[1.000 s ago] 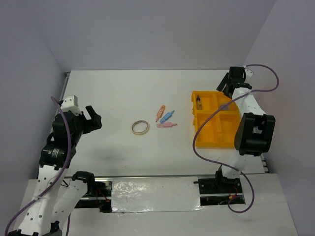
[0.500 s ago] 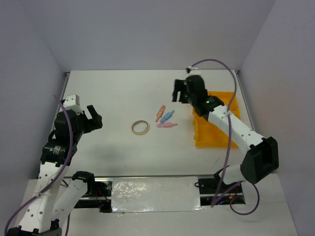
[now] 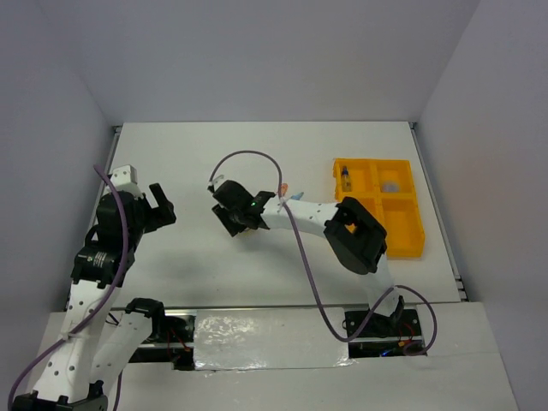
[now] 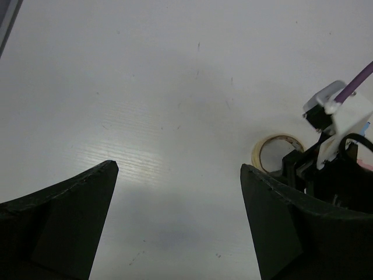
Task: Sort the stationery into containers
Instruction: Pick up the stationery from the center of the board.
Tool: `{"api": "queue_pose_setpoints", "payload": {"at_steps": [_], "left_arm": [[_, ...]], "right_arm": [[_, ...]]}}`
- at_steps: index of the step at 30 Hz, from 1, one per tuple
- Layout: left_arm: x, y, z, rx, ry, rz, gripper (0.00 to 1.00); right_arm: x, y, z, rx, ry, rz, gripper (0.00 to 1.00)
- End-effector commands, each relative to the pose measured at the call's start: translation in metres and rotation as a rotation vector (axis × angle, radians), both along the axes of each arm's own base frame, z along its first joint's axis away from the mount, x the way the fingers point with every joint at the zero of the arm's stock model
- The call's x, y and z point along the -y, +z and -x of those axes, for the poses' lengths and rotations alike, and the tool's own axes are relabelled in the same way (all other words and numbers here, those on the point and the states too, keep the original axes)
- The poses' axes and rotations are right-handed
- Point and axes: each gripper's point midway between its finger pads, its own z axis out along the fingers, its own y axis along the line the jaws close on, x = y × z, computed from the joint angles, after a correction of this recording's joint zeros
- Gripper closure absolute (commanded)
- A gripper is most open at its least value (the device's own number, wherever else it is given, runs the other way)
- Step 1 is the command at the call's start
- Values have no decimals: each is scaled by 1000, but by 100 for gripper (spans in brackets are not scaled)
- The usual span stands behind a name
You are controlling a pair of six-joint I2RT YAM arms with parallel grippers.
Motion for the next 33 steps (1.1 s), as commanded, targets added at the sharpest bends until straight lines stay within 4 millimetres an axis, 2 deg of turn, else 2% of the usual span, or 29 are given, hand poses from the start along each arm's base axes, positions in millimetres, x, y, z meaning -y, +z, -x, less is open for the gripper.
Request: {"api": "queue_pose_setpoints", "payload": {"at_steps": [1,3,9,17,18,20,22,24,25,26,27,28,29,30,32,33], "left_arm": [[-8,14,-2,33,44,-6,1],[-7,14,-3,32,39,-5,1],[-6,12,-3,29,33,-5,1],[-5,13,-4,33,26,-4,1],[-5,13,-4,31,26,-4,1],[-4,12,-4,29,22,-2,1],[-4,12,-4,32,22,-2,1],[-5,13,-3,34,24,-3,1],[-5,14,-3,36,26,-3,1],[-5,14,-3,37,26,-3,1],[-6,14,-3,38,31,-2,1],[-6,14,-3,35,33,-3,1],[-6,14,-3,33,34,-4,1],[-6,13,-3,32,34,-4,1],[-7,14,-2,36,34,-3,1],[-7,14,-2,40,35,-4,1]], "right_arm": [[-9,17,-2,39,11,8,50],[-15,12,5,21,27,0,50],[-20,-21,10,-15,43,63,51],[-21,-43,9,-19,38,112,57],[-23,-45,10,-26,42,115,63],[-26,-46,12,-31,53,114,97],[-35,-41,20,-25,76,93,100],[-49,-13,29,-9,112,-12,100],[-60,0,43,-50,157,-94,100],[-58,31,53,-40,182,-179,100],[-67,62,56,-13,205,-296,100],[-70,86,68,-22,261,-376,100],[-55,158,79,60,294,-547,100],[-45,175,85,80,299,-574,100],[-21,211,82,158,260,-630,100],[14,235,68,257,147,-631,100]]}}
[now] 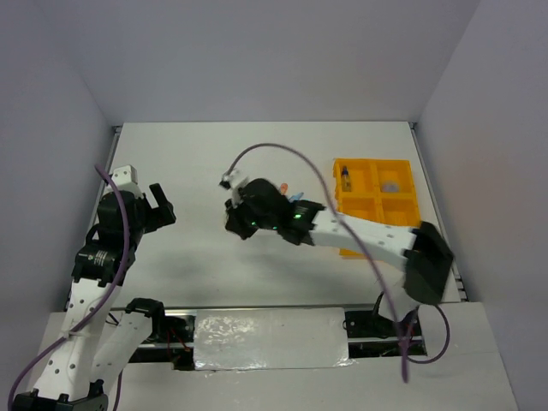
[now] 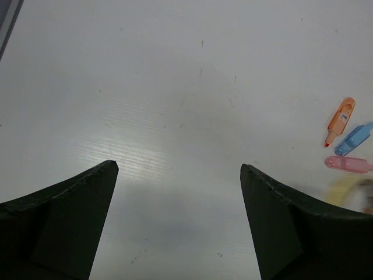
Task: Sort the stationery into containers
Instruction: Pick up the stationery from the center of the board, then place the stationery in the storage box.
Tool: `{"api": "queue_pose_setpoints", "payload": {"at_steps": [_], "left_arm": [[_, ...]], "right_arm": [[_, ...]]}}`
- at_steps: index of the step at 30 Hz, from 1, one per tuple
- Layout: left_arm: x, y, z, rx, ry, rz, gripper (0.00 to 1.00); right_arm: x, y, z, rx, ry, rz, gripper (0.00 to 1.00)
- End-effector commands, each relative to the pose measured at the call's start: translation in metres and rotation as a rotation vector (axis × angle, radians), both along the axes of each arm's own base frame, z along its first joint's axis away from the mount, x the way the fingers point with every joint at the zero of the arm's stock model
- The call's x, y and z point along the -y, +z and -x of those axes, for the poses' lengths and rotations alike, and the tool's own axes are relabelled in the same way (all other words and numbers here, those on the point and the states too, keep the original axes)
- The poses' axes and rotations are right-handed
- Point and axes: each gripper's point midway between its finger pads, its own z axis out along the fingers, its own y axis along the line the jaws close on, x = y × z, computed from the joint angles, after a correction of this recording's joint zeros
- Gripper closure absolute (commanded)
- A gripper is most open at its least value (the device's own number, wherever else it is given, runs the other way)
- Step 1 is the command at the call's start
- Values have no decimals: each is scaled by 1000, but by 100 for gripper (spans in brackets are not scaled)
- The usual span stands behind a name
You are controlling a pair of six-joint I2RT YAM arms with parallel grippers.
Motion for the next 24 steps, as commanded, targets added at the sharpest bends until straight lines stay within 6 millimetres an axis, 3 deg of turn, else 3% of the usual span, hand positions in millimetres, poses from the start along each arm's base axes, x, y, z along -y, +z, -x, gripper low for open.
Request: {"api": "queue_pose_setpoints", "payload": {"at_steps": [1,2,3,4,5,6,9,10,11,12,13,16,20,24], "left_arm": [[-4,19,-2,63,21,5,1],[-4,19,-2,61,22,4,1],[-3,19,-2,63,18,6,1],[-3,20,-2,64,18,6,1],[-3,20,-2,66,19,6,1],[-3,20,-2,64,15,7,1],[-2,20,-1,68,12,9,1],[-2,22,-1,73,12,9,1],[-2,21,-1,71,10,9,1],[-1,20,-2,69,4,10,1],[0,20,-3,66,3,10,1],[1,16,-5,49,-2,9,1],[2,14,-6,41,-7,10,1],[4,14,-7,42,-20,13,1]], "right_arm": [[54,148,-28,265,-210,-293,100],[83,149,-42,290,-340,-254,100],[142,152,-69,339,-573,-200,100],[177,131,-72,282,-673,-125,100],[207,124,-80,266,-760,-99,100],[270,109,-95,253,-924,-57,100],[358,80,-91,188,-1131,16,100],[406,75,-91,178,-1265,49,100],[429,73,-87,181,-1331,66,100],[466,70,-79,177,-1450,81,100],[478,68,-75,160,-1493,61,100],[483,65,-82,154,-1506,-28,98],[499,29,-93,48,-1564,43,97],[489,17,-107,1,-1512,-12,95]]}}
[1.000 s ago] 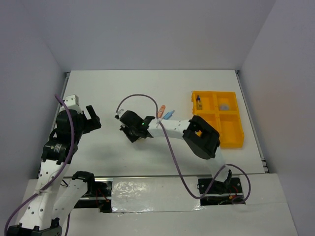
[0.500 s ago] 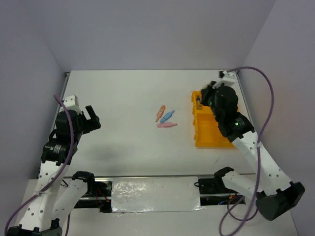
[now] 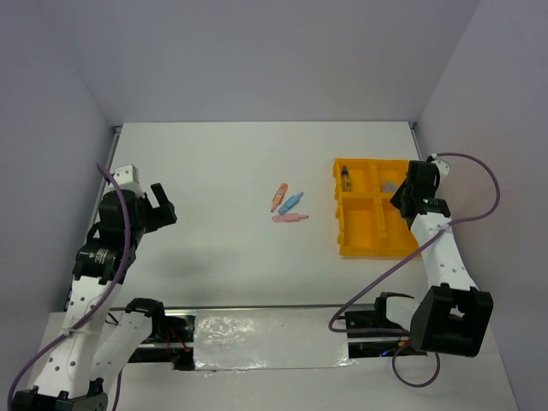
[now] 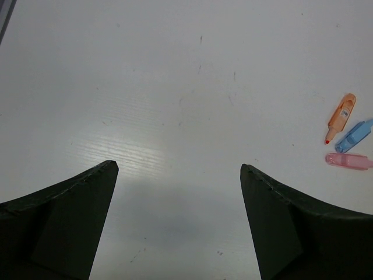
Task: Sort the stationery into containers
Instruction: Place the stationery in the storage box.
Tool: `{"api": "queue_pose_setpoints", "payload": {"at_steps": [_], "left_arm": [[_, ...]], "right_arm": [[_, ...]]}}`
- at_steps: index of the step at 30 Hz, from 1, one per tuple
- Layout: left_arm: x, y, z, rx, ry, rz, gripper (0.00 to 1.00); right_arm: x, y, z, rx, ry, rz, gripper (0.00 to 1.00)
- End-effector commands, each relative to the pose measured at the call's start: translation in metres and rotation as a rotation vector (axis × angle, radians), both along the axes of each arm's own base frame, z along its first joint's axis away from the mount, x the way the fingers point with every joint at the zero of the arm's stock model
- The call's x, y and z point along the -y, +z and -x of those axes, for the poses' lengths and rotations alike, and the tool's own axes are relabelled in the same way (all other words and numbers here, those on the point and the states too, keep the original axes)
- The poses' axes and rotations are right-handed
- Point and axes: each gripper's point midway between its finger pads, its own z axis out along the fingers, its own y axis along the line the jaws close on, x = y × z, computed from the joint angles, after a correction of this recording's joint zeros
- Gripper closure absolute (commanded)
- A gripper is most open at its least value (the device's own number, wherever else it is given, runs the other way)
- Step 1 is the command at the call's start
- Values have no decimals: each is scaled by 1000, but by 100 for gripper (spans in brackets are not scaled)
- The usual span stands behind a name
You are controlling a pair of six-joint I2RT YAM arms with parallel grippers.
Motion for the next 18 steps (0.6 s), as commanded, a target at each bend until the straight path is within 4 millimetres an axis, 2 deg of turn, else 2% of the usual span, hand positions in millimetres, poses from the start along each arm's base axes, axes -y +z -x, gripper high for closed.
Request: {"api": "queue_pose_setpoints", "payload": {"at_steps": [1,8,9,10,12,14,18], "left_arm": [[3,16,-5,51,-13,11,1],[3,18,-4,61,-12,11,1],[3,18,-4,62,-12,11,1],[3,18,-4,61,-13,12,1],[3,17,-4,57,-15,11,1],[3,18,-4,60,-16,12,1],[6,18,-5,62,-33,14,1]], "right_arm": [[-8,9,-21,77,29,-59,94],[-12,-6,-30,52,50,-85,87],[-12,-7,-30,50,55,-87,83],[-15,-8,-31,49,69,-97,77],[-15,-7,-31,55,69,-99,58],[-16,-7,-31,54,71,-98,51],[-14,-7,-28,47,59,-95,28]]}}
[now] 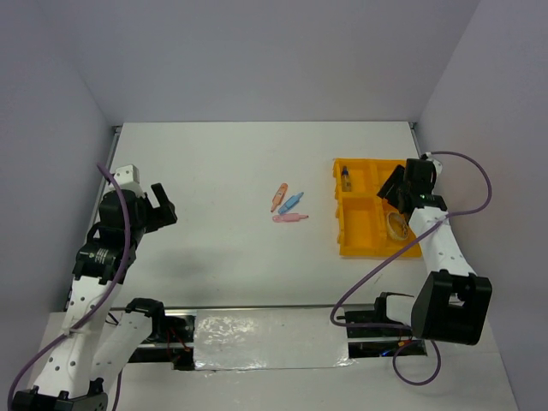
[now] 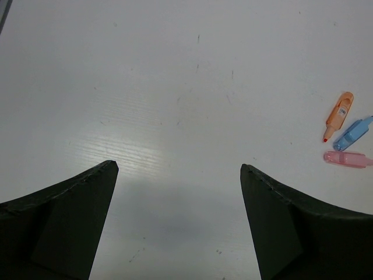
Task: Sort the stationery into containers
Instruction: Place the stationery in the storage box, then pick up the pen from the center of the board.
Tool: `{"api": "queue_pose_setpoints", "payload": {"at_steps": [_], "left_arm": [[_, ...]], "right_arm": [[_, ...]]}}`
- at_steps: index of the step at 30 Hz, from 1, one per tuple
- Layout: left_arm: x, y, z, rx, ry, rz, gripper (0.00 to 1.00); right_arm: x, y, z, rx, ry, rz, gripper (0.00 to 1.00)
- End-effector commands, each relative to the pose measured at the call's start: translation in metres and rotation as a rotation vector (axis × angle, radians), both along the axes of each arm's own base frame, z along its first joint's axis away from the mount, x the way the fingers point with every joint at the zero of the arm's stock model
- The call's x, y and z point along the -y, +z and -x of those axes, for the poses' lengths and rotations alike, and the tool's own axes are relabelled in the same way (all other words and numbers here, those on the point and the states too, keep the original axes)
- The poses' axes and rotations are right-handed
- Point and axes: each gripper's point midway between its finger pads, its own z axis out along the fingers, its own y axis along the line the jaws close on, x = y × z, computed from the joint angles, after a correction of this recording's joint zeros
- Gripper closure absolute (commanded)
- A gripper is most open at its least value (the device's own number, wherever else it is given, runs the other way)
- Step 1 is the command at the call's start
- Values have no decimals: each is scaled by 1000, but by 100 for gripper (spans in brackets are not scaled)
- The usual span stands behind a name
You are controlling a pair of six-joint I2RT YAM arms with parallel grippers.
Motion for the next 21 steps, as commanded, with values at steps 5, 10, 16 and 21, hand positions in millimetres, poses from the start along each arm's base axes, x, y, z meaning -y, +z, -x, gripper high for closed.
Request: {"api": "queue_pose_setpoints", "payload": {"at_steps": [5,10,16,21], "left_arm": [[24,19,-7,83,-134,44,1],[59,-3,-19,-27,-258,174,1],[168,1,-50,-28,-425,381,1],[237,-33,-132,-163,-519,214,1]], "right_arm": [[-32,43,-7,170,132,-56,21],[-128,94,18,330,484,-116,22],[-181,102,67,373,719,-214,22],[-188,102,102,419,779,-273,23]]}}
